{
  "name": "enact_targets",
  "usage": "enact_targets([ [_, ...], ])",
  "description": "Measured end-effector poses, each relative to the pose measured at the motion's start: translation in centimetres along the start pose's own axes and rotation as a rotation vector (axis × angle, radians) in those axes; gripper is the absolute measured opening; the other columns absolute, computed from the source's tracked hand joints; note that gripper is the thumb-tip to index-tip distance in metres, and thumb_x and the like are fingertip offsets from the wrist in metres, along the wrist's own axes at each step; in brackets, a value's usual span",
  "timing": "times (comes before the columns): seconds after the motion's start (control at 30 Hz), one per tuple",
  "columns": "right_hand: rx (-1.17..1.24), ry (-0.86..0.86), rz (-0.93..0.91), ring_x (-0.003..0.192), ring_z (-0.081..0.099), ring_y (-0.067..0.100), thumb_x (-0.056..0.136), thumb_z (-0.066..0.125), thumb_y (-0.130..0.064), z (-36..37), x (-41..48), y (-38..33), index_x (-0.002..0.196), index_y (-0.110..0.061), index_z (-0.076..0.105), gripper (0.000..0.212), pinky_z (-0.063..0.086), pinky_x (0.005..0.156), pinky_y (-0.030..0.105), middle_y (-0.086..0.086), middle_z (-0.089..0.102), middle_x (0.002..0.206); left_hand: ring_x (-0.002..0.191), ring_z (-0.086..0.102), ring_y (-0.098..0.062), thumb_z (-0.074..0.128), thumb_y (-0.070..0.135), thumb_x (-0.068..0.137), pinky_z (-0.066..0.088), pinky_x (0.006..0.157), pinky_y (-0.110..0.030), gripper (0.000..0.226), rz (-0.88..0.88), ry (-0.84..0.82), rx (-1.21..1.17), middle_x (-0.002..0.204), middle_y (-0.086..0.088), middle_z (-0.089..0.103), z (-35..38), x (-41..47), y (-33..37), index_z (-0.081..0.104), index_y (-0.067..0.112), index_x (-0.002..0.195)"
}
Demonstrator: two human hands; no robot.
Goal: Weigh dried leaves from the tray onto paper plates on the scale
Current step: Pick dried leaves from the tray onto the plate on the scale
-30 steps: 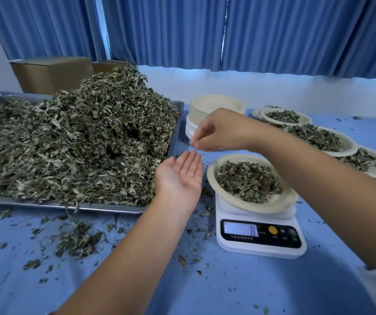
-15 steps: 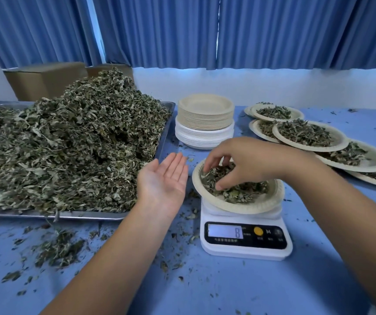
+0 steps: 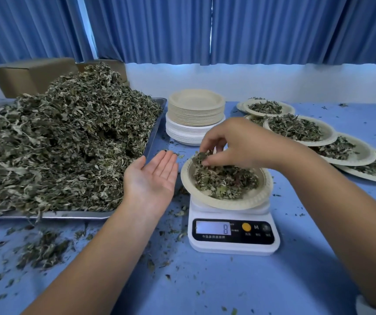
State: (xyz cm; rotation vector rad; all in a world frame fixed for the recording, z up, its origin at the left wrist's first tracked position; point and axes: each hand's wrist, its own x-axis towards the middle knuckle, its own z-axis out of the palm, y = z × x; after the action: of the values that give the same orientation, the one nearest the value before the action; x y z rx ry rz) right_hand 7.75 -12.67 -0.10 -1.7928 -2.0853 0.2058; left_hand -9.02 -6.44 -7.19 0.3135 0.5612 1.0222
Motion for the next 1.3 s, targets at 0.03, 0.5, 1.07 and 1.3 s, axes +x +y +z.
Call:
enact_targets([
  [0.03,0.017,0.024,-0.005,0.071,0.056,-0.005,0.078,0.078,-0.028,-0.2,-0.1,0.0,0.088,-0.028,0.071,0.013,0.039,0.063,0.006,-0.021,0.063,0.075,0.121,0.054,-0.029,0.032,0.030,0.102,0.043,0.099,-0.038,0.045,0.001,0.002,0.001,0.123,-0.020,0.059,0.0,0.0,0.0,0.054,-0.006,0.117],
  [0.5,0.165,0.157,0.038,0.055,0.053,-0.012,0.074,0.082,-0.023,-0.9,-0.1,0.5,0.083,-0.023,0.072,0.014,0.039,0.057,0.003,-0.022,0.058,0.055,0.121,0.054,-0.030,0.032,0.031,0.102,0.042,0.103,-0.038,0.047,-0.004,0.023,0.008,0.124,-0.020,0.059,0.2,-0.2,-0.3,0.052,-0.006,0.123],
  [1.07,0.629,0.289,0.137,0.062,0.057,0.005,0.072,0.083,-0.017,1.8,2.9,-2.4,0.070,-0.021,0.070,0.015,0.052,0.067,0.022,-0.004,0.066,0.066,0.127,0.048,-0.031,0.028,0.024,0.103,0.038,0.108,-0.038,0.045,-0.044,0.090,0.056,0.133,-0.021,0.052,0.3,0.0,-0.6,0.049,-0.007,0.127],
  [1.3,0.756,0.136,0.091,0.068,0.067,0.014,0.082,0.072,-0.001,6.3,9.3,-8.2,0.099,-0.005,0.071,0.018,0.059,0.075,0.027,0.009,0.071,0.087,0.126,0.049,-0.027,0.028,0.025,0.103,0.038,0.104,-0.036,0.039,-0.065,0.093,-0.028,0.129,-0.019,0.054,0.3,0.3,0.0,0.055,-0.003,0.106],
])
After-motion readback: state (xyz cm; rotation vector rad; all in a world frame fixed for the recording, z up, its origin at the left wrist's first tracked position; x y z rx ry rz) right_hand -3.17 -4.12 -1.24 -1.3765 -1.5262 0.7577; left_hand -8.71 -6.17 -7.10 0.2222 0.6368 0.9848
